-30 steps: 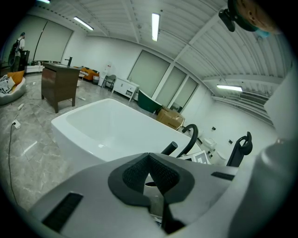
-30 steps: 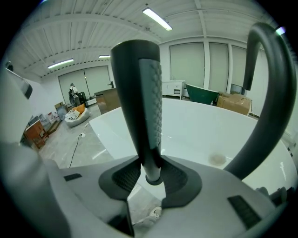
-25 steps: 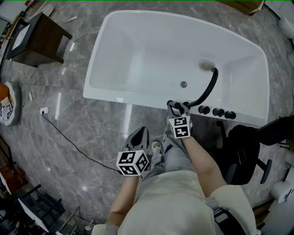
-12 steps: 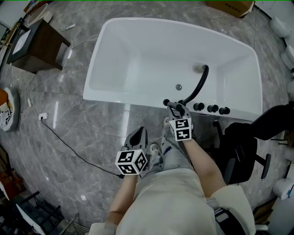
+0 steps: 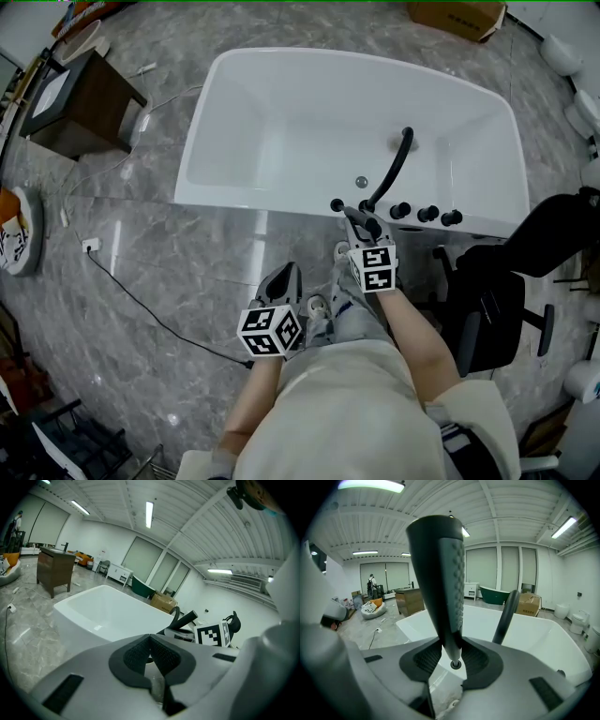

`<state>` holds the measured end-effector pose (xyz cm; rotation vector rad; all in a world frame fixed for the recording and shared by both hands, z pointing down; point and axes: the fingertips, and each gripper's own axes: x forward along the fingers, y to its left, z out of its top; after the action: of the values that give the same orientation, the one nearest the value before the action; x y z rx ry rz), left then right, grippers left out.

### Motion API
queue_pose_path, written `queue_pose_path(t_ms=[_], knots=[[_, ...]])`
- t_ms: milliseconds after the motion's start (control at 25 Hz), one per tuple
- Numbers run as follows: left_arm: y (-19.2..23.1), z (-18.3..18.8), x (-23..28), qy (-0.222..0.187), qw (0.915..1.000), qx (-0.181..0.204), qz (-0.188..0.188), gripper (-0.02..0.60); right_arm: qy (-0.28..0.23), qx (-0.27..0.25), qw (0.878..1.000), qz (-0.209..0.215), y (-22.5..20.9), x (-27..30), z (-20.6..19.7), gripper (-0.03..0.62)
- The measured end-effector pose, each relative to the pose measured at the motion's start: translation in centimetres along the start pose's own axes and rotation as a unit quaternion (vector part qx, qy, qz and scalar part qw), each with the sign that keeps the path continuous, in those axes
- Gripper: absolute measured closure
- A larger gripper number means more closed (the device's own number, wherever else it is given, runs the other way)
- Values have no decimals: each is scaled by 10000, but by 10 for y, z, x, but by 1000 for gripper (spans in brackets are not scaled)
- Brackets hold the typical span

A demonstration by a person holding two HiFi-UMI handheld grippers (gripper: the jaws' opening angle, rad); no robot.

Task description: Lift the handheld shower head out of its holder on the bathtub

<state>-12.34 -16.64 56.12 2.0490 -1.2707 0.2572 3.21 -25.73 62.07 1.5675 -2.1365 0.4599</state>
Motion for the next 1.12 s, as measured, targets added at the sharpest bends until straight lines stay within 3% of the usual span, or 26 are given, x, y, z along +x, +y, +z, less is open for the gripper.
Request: queue_pose_path(t_ms=[560, 1120], knots=[[-26, -9, -31, -148, 9996, 175, -146, 561, -691, 42, 9976, -86, -2, -88, 32, 456], [-38, 4, -41, -322, 9980, 467, -291, 561, -1436, -17, 9896, -30, 6, -163, 86, 456]])
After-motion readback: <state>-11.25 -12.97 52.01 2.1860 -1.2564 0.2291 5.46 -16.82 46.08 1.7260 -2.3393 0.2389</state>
